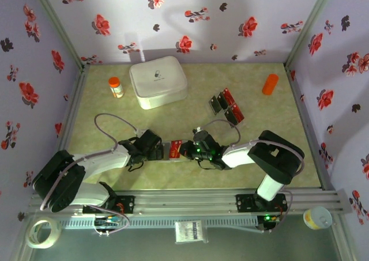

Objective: Put the credit cards into the card holder

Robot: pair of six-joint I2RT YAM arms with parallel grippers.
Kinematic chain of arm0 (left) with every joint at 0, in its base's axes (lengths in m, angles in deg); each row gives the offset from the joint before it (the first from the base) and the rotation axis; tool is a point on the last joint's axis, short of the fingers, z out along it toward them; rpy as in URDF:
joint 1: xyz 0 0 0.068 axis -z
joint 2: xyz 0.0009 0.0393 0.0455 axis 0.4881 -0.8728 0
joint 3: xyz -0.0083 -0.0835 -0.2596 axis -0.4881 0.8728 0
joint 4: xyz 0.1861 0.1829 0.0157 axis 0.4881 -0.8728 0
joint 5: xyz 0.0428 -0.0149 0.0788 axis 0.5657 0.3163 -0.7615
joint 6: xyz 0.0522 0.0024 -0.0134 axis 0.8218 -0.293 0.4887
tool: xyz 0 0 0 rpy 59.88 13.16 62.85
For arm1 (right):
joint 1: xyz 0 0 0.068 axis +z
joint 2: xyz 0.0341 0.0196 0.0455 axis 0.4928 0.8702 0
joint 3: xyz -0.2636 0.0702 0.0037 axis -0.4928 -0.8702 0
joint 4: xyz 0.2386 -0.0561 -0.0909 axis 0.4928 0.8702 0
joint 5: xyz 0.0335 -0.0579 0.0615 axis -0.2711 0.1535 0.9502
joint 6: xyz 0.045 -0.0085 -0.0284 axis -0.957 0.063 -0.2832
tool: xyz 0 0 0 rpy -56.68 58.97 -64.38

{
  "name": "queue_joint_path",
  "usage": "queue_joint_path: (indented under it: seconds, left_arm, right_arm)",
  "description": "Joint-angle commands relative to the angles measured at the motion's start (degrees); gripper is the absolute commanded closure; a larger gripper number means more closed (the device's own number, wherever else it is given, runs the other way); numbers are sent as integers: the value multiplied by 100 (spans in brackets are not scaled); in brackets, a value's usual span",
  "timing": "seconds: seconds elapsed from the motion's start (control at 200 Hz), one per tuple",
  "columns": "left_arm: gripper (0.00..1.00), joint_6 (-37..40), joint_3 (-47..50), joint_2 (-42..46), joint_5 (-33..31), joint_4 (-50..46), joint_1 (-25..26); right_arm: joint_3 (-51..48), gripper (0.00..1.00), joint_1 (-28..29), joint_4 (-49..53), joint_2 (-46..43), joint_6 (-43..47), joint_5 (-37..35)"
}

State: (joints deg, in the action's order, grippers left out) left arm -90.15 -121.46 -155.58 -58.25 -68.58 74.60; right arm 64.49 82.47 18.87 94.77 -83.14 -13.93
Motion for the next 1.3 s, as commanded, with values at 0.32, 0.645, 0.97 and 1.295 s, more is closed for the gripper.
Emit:
queue_joint_path:
  seconds: [0.32,0.645,0.97,1.295]
  left_arm:
    - [0,-21,19,131,-94,-170,36]
    - [0,-32,48,99,-92,-178,26]
    - [0,-22,44,90,-107,-171,26]
    - [0,-12,46,58,-109,-155,28]
  right_arm:
    - [-138,100,76,-251,39,305,237]
    - [-139,100,78,-157,129,228,263]
    - [-51,100,76,408,89,210,335]
    - [48,100,78,538,224,226,505]
